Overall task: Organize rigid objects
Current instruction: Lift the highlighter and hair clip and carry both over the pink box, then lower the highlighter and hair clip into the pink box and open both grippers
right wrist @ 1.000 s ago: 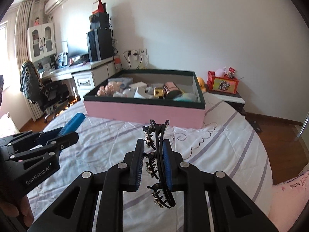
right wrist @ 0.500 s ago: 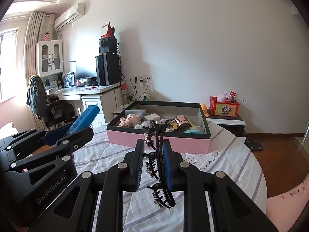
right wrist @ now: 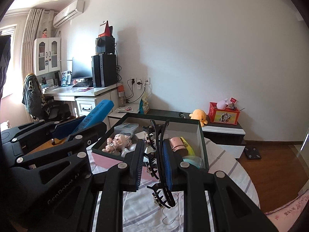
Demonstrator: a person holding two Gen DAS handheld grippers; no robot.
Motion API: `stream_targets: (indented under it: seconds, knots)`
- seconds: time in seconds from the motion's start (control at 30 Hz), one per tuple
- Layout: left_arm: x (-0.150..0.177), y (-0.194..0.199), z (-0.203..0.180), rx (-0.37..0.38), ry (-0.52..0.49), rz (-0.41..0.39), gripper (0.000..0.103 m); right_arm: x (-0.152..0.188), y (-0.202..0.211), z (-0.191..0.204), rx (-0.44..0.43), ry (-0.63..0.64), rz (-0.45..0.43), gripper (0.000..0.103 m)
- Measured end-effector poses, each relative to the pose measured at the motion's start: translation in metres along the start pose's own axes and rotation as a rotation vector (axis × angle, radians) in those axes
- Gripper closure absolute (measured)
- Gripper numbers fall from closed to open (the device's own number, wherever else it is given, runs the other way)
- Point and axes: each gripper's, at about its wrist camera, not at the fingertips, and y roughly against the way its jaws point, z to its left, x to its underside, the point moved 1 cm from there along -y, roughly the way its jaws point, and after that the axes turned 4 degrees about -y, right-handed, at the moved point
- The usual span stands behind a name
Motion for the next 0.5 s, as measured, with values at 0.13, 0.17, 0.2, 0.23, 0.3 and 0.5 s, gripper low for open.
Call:
stream_targets:
  seconds: [0.13, 0.17, 0.2, 0.23, 0.3, 0.5]
  knots:
    - [-0.019, -0.064, 0.005, 0.012, -0.005, 0.080, 0.077, -0.019, -0.048, -0.010, 0.047, 0.031, 0.048, 0.083]
    - [-0.022, -0.081, 0.006, 0.009, -0.006, 0.099, 0.077, -0.023, -0.063, -0.014, 0.048, 0.035, 0.064, 0.083]
    - [-0.024, -0.098, 0.007, 0.000, -0.009, 0.124, 0.077, -0.024, -0.079, -0.018, 0.044, 0.032, 0.089, 0.083]
    - [-0.025, -0.114, 0.009, 0.002, -0.004, 0.148, 0.077, -0.025, -0.094, -0.022, 0.045, 0.029, 0.114, 0.083]
    - [-0.024, -0.142, 0.010, 0.005, 0.008, 0.203, 0.077, -0.022, -0.119, -0.028, 0.054, 0.034, 0.161, 0.083]
    - [-0.006, -0.191, 0.013, 0.011, 0.019, 0.307, 0.077, -0.003, -0.168, -0.043, 0.082, 0.020, 0.265, 0.083]
